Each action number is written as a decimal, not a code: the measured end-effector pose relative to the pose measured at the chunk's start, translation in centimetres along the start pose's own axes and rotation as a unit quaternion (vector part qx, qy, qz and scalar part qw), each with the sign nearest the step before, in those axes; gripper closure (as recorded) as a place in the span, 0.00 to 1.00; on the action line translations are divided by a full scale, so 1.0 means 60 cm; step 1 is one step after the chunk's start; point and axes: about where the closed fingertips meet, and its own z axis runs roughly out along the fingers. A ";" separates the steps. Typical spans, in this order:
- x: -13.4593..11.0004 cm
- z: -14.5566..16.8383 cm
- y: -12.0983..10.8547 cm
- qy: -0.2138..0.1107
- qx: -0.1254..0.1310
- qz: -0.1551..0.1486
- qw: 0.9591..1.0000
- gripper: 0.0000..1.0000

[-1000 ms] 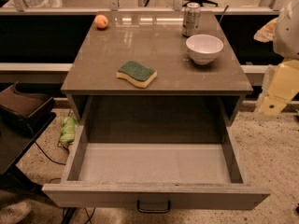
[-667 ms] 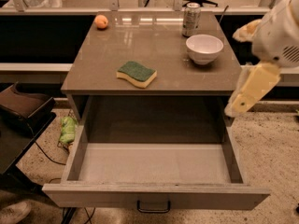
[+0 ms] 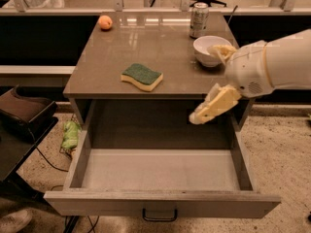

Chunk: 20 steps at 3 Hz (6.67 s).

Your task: Move sponge near orange

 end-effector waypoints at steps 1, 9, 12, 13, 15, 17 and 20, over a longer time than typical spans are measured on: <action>-0.071 0.028 -0.013 -0.079 0.025 -0.006 0.997 0.00; -0.006 0.387 -0.116 -0.082 -0.025 0.069 0.994 0.49; -0.008 0.390 -0.114 -0.082 -0.027 0.069 0.994 1.00; -0.008 0.390 -0.114 -0.082 -0.027 0.069 0.994 1.00; -0.008 0.390 -0.114 -0.082 -0.027 0.069 0.994 1.00; -0.008 0.390 -0.114 -0.082 -0.027 0.069 0.994 0.79; -0.022 0.396 -0.108 -0.081 -0.033 0.066 0.994 0.00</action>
Offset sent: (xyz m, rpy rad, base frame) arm 0.0130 0.0355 0.0232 0.1374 -0.0877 0.0147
